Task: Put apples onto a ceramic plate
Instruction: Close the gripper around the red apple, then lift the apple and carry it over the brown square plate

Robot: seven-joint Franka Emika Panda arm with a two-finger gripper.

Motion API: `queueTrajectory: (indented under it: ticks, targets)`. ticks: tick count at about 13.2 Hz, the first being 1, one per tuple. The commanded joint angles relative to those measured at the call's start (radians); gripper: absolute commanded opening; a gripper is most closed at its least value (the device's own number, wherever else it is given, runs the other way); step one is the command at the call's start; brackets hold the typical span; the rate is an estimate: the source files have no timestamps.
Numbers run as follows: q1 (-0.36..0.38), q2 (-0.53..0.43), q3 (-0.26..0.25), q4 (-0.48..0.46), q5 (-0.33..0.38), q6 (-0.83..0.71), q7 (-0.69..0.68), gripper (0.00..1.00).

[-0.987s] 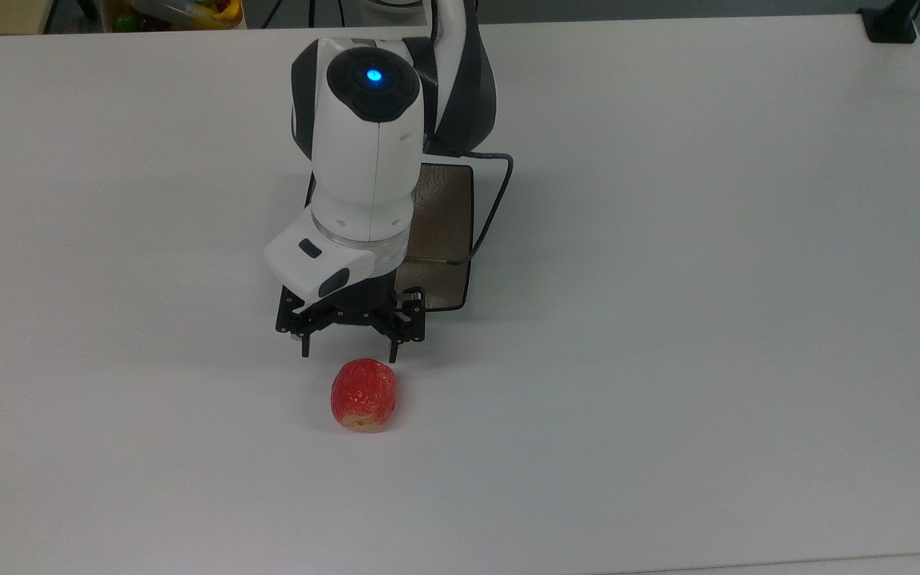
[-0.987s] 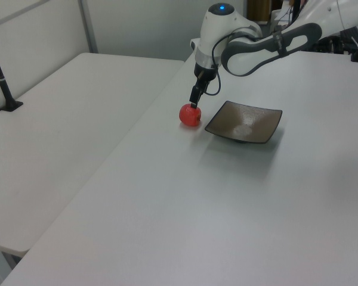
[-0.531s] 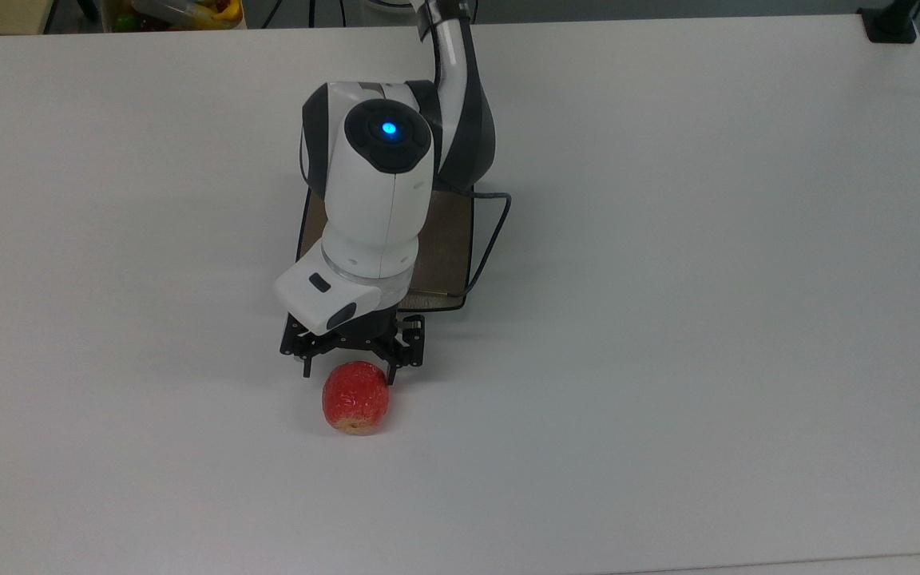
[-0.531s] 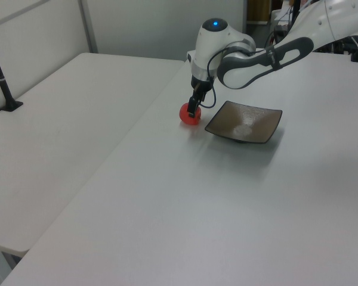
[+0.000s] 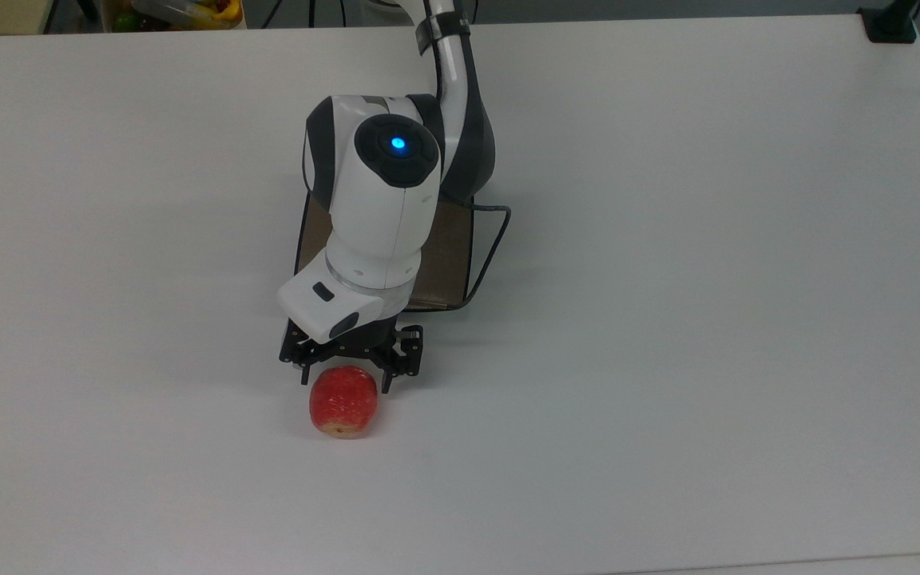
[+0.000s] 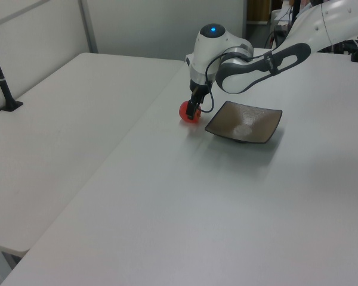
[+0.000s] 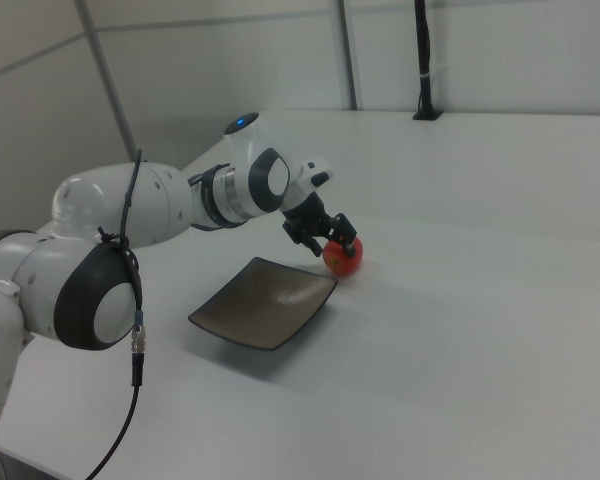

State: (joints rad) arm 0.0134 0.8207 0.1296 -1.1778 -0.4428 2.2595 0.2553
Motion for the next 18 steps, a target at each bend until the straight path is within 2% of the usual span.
queueTrajectory:
  ticks: [1, 2, 6, 9, 11, 13, 15, 16, 18]
  targets:
    - [0.005, 0.018, 0.002, 0.018, -0.047, 0.064, 0.03, 0.51]
    - [0.005, 0.018, 0.001, 0.018, -0.048, 0.069, 0.044, 0.43]
    - [-0.009, -0.007, 0.022, 0.006, -0.045, 0.063, 0.05, 0.41]
    - [-0.064, -0.168, 0.051, -0.138, -0.036, 0.058, 0.044, 0.43]
    - [-0.066, -0.242, 0.059, -0.215, -0.031, 0.057, 0.038, 0.43]
    - [-0.061, -0.346, 0.062, -0.339, -0.016, 0.052, 0.024, 0.47]
    - [-0.053, -0.452, 0.064, -0.433, 0.059, -0.007, -0.031, 0.47]
    - [-0.05, -0.484, 0.064, -0.459, 0.112, -0.046, -0.083, 0.48]
    - [-0.035, -0.538, 0.064, -0.505, 0.171, -0.145, -0.172, 0.48]
